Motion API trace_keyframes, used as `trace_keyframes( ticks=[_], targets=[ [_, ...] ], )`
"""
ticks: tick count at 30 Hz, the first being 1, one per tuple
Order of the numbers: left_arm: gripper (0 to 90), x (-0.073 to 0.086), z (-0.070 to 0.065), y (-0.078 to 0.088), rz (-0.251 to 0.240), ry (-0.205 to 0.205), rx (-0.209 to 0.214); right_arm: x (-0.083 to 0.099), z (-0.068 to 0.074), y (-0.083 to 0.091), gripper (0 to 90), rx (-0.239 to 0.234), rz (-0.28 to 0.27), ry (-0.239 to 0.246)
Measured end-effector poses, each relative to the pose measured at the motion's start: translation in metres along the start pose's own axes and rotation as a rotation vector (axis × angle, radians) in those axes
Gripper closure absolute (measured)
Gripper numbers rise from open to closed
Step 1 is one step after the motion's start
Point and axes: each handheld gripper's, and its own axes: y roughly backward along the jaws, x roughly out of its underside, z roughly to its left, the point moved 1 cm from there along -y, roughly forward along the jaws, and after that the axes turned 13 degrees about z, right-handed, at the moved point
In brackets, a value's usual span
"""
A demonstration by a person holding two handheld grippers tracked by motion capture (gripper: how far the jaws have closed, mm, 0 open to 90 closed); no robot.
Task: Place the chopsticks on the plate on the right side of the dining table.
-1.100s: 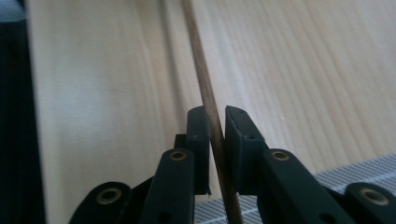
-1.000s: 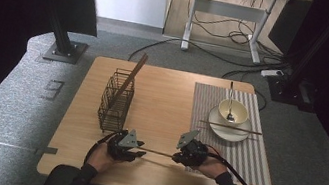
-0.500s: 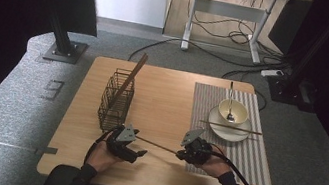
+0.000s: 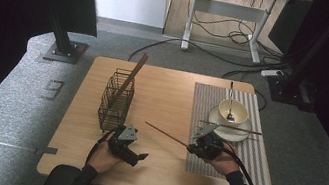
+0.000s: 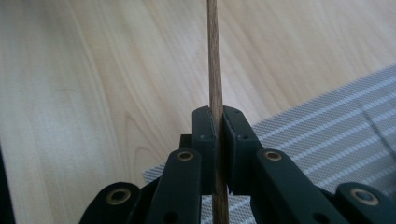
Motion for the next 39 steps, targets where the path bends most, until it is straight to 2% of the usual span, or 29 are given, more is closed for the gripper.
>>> trace_keyframes(
  ticks=[4,13,24,30,39],
  targets=[
    [0.0,0.002,0.001,-0.004,0.021,0.006,0.001,0.006,-0.008,0.005,83.7,0.017,-0.011,-0.049],
    [0.0,0.004,0.0,-0.011,0.073,-0.018,-0.011,0.019,-0.022,0.012,83.7,0.065,-0.017,-0.124],
    [0.0,0.009,0.005,-0.018,0.135,0.013,-0.011,0.034,-0.038,0.016,83.7,0.1,-0.015,-0.198],
    [0.0,0.01,0.006,-0.021,0.155,0.013,-0.013,0.046,-0.048,0.023,83.7,0.123,-0.026,-0.251],
    [0.0,0.01,0.004,-0.024,0.184,-0.001,-0.015,0.068,-0.066,0.028,83.7,0.172,-0.01,-0.347]
  ],
)
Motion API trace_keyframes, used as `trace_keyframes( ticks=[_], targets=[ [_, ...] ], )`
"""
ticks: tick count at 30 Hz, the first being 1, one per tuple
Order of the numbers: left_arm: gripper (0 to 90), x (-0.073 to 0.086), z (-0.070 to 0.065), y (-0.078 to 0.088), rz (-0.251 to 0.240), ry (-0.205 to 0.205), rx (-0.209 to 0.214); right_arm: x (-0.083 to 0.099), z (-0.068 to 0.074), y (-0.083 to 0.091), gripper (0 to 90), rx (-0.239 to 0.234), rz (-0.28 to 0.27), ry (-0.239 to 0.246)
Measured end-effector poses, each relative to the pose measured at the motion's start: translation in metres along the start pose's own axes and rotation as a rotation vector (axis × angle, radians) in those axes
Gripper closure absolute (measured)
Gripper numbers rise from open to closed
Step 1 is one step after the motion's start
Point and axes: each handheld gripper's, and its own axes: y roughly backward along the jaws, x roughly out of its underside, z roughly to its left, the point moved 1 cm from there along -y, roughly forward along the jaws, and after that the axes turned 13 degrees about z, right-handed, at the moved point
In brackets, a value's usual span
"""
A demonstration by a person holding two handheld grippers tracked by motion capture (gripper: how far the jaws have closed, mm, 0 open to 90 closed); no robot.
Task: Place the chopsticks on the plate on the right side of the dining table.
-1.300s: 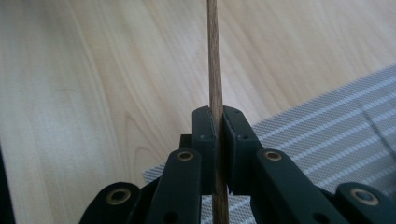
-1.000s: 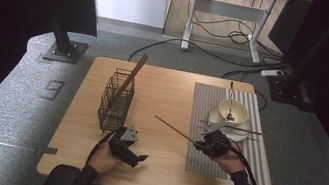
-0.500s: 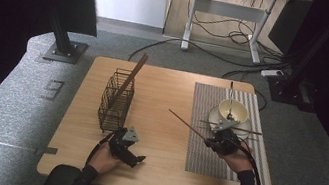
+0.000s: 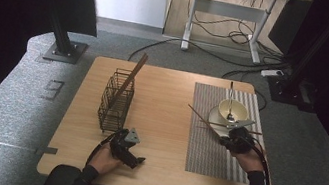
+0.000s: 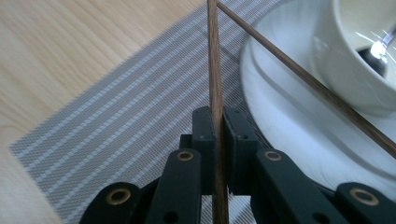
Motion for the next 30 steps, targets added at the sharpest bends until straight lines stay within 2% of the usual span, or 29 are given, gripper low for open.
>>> trace_keyframes(
  ticks=[9,22,30],
  targets=[
    [0.0,0.0,-0.001,-0.001,0.001,-0.003,0.006,0.012,-0.018,-0.006,83.6,0.024,0.035,-0.064],
    [0.0,0.0,-0.001,-0.001,0.004,-0.006,0.018,0.025,-0.041,-0.012,83.5,0.027,0.06,-0.122],
    [0.0,-0.001,-0.001,-0.002,0.0,-0.002,0.028,0.03,-0.053,-0.013,83.2,0.028,0.056,-0.155]
  ],
)
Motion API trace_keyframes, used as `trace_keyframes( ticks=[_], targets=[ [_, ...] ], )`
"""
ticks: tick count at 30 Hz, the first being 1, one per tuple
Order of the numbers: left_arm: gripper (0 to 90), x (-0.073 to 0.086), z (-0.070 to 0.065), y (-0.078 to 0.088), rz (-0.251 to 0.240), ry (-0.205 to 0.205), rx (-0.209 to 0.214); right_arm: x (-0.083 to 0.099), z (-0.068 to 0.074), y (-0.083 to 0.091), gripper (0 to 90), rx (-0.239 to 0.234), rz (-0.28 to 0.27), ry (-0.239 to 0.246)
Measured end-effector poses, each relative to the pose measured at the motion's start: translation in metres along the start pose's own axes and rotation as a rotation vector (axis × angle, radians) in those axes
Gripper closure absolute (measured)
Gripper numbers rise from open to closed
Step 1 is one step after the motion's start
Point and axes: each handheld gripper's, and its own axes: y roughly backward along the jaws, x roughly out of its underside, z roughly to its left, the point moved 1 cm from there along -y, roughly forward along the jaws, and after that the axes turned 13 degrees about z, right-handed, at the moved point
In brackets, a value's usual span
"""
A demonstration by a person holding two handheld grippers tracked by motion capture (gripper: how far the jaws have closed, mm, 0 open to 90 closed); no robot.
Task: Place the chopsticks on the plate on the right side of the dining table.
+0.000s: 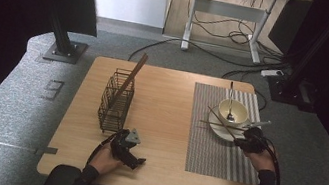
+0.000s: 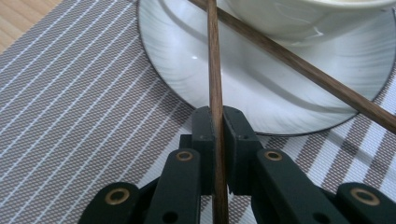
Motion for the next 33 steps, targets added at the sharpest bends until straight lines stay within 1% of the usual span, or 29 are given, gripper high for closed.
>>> trace_keyframes(
  ticks=[2,6,9,10,12,14,18,20,26,28,30,33],
  targets=[
    [0.0,0.0,0.0,0.0,0.0,0.0,0.001,0.001,-0.003,-0.001,82.5,-0.008,-0.005,-0.009],
    [0.0,0.0,0.0,0.0,0.001,0.003,0.004,0.004,-0.01,-0.003,80.3,-0.006,-0.012,-0.033],
    [0.0,0.0,0.0,0.0,-0.001,0.007,0.009,0.006,-0.015,-0.004,78.0,-0.016,-0.029,-0.052],
    [0.0,0.001,0.0,0.0,0.0,0.007,0.009,0.007,-0.017,-0.004,77.2,-0.012,-0.04,-0.064],
    [0.0,0.001,0.0,0.0,0.0,0.006,0.011,0.009,-0.02,-0.005,76.0,-0.029,-0.051,-0.084],
    [0.0,0.001,0.0,0.0,0.0,0.006,0.011,0.011,-0.023,-0.006,74.7,-0.026,-0.052,-0.099],
    [0.0,0.001,0.0,0.0,0.0,0.006,0.014,0.014,-0.028,-0.008,72.2,-0.01,-0.05,-0.12],
    [0.0,0.001,0.0,0.0,-0.001,0.006,0.014,0.015,-0.03,-0.008,70.9,-0.004,-0.058,-0.13],
    [0.0,0.001,0.0,-0.001,-0.001,0.008,0.016,0.016,-0.033,-0.008,66.6,0.029,-0.073,-0.141],
    [0.0,0.001,0.0,-0.001,-0.002,0.008,0.018,0.017,-0.035,-0.008,62.5,0.049,-0.079,-0.152],
    [0.0,0.001,0.0,-0.001,-0.002,0.008,0.019,0.017,-0.036,-0.008,57.8,0.058,-0.083,-0.159],
    [0.0,0.001,0.0,-0.001,-0.002,0.008,0.021,0.018,-0.037,-0.009,53.5,0.074,-0.085,-0.165]
  ],
)
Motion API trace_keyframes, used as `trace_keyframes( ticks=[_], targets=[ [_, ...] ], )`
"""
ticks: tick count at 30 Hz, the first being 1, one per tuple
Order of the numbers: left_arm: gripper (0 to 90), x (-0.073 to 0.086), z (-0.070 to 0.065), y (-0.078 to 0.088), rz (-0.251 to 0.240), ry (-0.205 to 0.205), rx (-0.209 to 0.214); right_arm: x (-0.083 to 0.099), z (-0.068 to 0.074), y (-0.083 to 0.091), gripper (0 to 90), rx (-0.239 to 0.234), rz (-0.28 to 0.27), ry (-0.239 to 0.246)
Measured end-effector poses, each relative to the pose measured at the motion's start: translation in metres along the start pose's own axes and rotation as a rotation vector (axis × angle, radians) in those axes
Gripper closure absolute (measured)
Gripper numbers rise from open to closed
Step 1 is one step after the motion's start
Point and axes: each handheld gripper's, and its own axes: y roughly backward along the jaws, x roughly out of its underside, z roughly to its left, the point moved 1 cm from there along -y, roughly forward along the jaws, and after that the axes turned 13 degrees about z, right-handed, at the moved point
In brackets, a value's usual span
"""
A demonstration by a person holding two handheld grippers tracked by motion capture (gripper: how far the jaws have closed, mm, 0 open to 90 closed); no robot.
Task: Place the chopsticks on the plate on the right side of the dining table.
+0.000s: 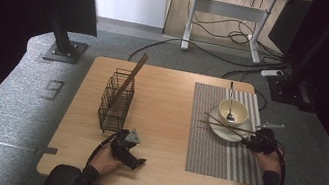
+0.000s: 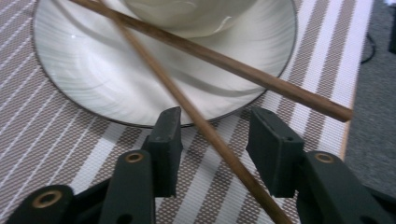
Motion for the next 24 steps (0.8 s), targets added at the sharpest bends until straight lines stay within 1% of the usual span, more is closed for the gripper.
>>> trace_keyframes(
  ticks=[3,9,12,18,24],
  targets=[
    [0.0,0.0,0.0,-0.0001,0.0,0.0,0.001,0.0001,-0.001,-0.0003,50.3,0.018,-0.002,-0.008],
    [0.0,0.0001,0.0,-0.0001,-0.001,0.0,0.002,-0.0005,-0.0021,-0.0007,45.2,0.08,-0.01,-0.02],
    [0.0,0.0001,0.0,-0.0001,-0.001,0.0,0.002,-0.0008,-0.0032,-0.0012,42.1,0.102,-0.003,-0.039],
    [0.0,0.0002,0.0,-0.0001,-0.002,0.001,0.002,-0.0019,-0.0044,-0.0021,39.1,0.142,-0.005,-0.061],
    [0.0,0.0002,0.0001,-0.0002,-0.002,0.0,0.002,-0.0013,-0.0088,-0.0039,36.4,0.185,-0.005,-0.091]
  ],
)
